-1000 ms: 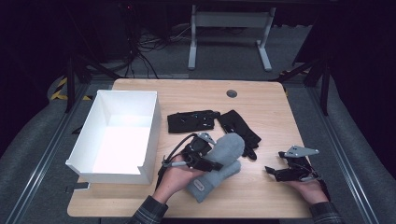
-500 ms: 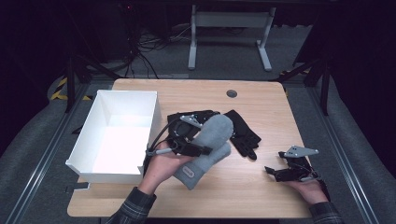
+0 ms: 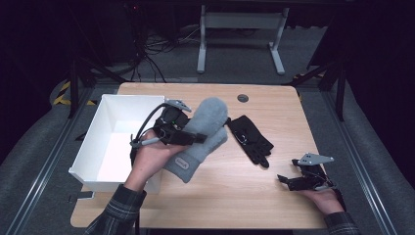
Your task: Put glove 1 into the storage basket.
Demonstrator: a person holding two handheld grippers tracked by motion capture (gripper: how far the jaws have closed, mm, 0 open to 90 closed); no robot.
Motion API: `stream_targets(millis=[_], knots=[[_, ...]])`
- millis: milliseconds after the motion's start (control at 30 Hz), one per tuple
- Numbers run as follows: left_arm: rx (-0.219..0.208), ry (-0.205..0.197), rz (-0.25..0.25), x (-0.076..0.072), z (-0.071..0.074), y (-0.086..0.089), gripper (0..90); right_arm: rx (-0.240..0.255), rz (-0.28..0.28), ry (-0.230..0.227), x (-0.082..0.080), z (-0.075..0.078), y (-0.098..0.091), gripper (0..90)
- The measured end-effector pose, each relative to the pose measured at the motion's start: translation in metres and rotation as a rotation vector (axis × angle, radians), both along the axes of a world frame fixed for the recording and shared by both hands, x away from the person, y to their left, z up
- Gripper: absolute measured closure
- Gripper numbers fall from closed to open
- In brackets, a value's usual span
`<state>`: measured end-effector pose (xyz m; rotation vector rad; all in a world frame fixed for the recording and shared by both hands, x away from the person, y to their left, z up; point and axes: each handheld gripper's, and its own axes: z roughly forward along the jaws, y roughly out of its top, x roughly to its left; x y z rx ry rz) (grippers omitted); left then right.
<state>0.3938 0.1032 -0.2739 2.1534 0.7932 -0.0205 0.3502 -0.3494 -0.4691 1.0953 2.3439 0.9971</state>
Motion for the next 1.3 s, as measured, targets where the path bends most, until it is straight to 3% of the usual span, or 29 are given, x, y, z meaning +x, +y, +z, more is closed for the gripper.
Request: stream_targets(millis=[400,700,1000,1300], knots=[[0.004,-0.039,0.091,0.011,0.034,0.042,69.2,0.000,0.001,0.001,-0.001,0.000,0.000,11.0],[-0.018,-0.045,0.170,0.010,0.046,0.080,69.3,-0.001,0.002,0.001,-0.001,0.000,0.000,10.9],[-0.034,-0.027,0.282,0.012,0.033,0.125,69.2,-0.001,0.000,0.001,-0.001,0.000,0.000,10.8],[0.001,0.012,0.400,0.011,0.003,0.155,69.0,-0.001,0.001,0.002,-0.001,0.000,0.000,10.7]])
